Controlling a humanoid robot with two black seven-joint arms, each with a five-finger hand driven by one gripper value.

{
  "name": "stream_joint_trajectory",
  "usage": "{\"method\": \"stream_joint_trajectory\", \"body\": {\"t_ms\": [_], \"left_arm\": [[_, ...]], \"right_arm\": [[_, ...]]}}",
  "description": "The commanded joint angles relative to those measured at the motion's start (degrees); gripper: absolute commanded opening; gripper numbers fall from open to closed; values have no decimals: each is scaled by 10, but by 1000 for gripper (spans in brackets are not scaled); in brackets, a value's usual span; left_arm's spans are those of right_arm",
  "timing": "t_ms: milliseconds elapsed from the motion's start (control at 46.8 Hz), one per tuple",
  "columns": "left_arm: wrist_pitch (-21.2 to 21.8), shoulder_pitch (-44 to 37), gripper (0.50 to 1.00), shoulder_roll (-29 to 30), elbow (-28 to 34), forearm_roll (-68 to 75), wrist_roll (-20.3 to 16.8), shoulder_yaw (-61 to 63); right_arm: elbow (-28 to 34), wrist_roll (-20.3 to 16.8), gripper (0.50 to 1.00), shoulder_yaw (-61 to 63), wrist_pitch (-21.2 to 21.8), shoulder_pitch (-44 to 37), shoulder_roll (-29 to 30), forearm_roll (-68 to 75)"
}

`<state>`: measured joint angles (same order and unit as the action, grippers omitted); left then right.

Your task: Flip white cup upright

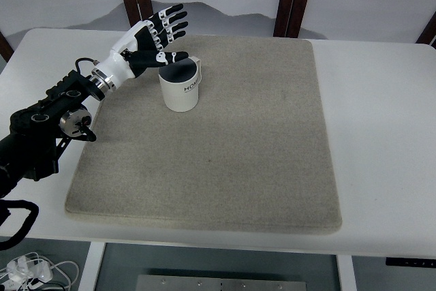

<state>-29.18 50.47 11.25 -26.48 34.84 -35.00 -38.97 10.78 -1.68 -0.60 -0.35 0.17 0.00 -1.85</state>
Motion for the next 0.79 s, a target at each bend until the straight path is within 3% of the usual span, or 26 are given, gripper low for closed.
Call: {"method": "stream_joint_trajectory", "body": {"t_ms": [0,705,769], "left_arm": [[0,9,999,6,1,-18,0,0],[10,70,999,22,55,-308,0,0],[15,70,999,22,57,-334,40,1]], "right_arm": [[0,0,952,0,0,0,0,0],[-1,0,952,2,0,0,0,0],[-1,0,952,2,0,0,0,0]]}}
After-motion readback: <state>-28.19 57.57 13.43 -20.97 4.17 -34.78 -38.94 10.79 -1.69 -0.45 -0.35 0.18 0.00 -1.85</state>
